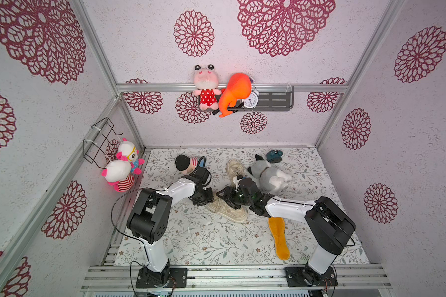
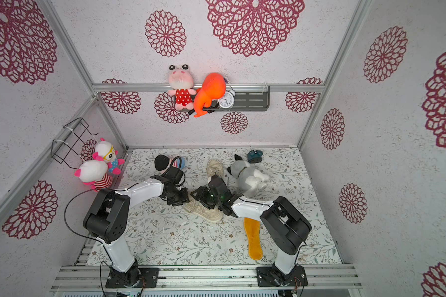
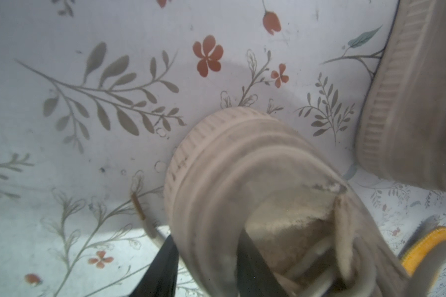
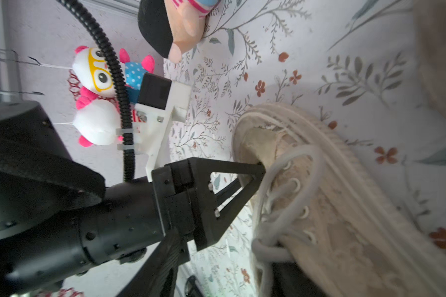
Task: Remove the insole from the shoe
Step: Untie the shoelace on the shoe.
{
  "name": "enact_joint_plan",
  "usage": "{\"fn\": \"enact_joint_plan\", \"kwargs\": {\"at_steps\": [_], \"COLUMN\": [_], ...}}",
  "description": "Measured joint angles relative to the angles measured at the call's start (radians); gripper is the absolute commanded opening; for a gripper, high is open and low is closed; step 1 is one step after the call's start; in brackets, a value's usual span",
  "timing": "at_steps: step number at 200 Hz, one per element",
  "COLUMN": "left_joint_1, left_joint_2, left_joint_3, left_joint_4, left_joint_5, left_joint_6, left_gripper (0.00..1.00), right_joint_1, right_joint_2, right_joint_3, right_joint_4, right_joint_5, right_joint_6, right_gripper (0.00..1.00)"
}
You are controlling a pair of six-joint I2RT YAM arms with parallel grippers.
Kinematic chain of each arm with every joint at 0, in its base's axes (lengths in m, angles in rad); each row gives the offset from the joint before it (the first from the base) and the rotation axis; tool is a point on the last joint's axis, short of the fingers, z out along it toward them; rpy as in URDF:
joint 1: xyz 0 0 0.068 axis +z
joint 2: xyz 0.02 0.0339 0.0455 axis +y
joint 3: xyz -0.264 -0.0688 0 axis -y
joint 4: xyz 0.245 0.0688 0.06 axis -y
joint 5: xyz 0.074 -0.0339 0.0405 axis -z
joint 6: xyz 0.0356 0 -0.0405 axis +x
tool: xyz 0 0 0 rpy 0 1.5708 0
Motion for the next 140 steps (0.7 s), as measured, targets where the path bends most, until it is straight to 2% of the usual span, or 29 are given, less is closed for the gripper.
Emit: {"fn": "enact_joint_plan", "kwargs": {"at_steps": [97, 140], "left_joint_1": [-0.015, -0.016], "left_joint_2": [-0.003, -0.004], "left_joint_3": [-0.004, -0.003], "left_joint_4": [0.002, 0.002], "left_joint_5": [-0.032, -0.035], "left_joint_6": [0.03, 0.034], "left_gripper": [0.37, 0.37], "right_joint_1": [0.019, 0.021], "right_joint_2": [0.044, 0.008], "right_joint_3": [0.085, 0.067], "right_joint_4": [-0.152, -0.149], "right_joint_5": [0.103, 0.073], "right_joint_6": [-0.349, -0.463], "right_gripper": [0.57, 0.56]}}
